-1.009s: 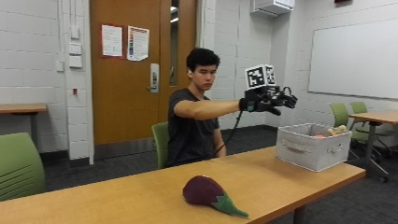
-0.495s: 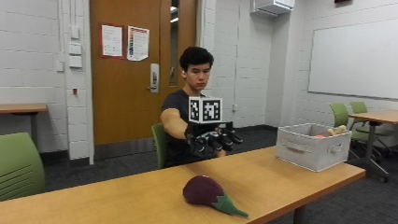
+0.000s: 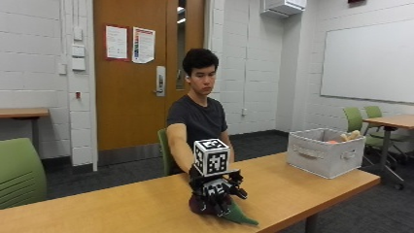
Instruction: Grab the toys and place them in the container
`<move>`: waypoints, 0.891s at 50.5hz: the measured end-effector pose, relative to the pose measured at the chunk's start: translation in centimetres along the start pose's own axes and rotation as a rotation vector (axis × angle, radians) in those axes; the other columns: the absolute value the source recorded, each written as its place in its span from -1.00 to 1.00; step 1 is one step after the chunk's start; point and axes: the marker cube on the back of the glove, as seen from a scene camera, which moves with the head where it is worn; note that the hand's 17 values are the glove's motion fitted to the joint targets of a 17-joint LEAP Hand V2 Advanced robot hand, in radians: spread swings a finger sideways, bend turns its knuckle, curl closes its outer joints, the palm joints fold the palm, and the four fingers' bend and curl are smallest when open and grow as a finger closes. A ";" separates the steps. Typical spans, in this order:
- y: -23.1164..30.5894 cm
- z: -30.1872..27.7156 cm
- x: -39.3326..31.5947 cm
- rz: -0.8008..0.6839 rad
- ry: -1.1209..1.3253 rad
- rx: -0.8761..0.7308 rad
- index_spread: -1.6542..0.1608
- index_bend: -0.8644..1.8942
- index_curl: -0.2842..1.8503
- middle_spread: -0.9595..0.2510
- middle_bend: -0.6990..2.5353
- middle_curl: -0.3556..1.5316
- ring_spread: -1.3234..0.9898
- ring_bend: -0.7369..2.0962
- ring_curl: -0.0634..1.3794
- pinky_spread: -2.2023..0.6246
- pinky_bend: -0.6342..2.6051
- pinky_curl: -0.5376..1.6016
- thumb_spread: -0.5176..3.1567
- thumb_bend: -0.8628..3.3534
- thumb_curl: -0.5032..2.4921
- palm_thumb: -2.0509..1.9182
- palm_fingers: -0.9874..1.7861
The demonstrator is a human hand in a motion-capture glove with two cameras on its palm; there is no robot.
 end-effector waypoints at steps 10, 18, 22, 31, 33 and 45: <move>-0.5 1.4 0.5 0.013 -0.002 0.014 0.44 -0.37 -0.62 0.58 -0.37 -0.23 0.02 -0.15 -0.38 0.57 -0.12 -0.17 -0.17 -0.61 -0.49 0.03 -0.32; -0.6 0.6 0.6 0.035 -0.005 0.038 0.43 -0.39 -0.68 0.43 -0.23 -0.17 -0.10 0.05 -0.31 0.50 -0.09 -0.18 -0.10 -0.55 -0.47 0.13 -0.16; -0.3 0.2 0.3 0.048 0.032 0.081 0.42 -0.42 -0.74 0.29 -0.13 -0.12 -0.18 0.16 -0.27 0.42 -0.02 -0.16 -0.04 -0.50 -0.44 0.23 0.00; 0.1 -0.2 -0.2 0.079 0.107 0.072 0.40 -0.36 -0.76 0.07 -0.04 -0.06 -0.23 0.37 -0.17 0.30 0.08 -0.12 -0.09 -0.47 -0.36 0.33 0.22; 0.4 -0.2 -0.4 0.094 0.104 0.075 0.39 -0.33 -0.75 0.04 -0.01 -0.04 -0.24 0.39 -0.16 0.28 0.08 -0.12 -0.12 -0.46 -0.34 0.35 0.26; 2.8 -4.2 -3.6 0.096 0.009 0.041 0.39 -0.30 -0.74 -0.03 0.07 0.04 -0.23 0.43 -0.13 0.24 0.03 -0.14 -0.25 -0.46 -0.25 0.37 0.38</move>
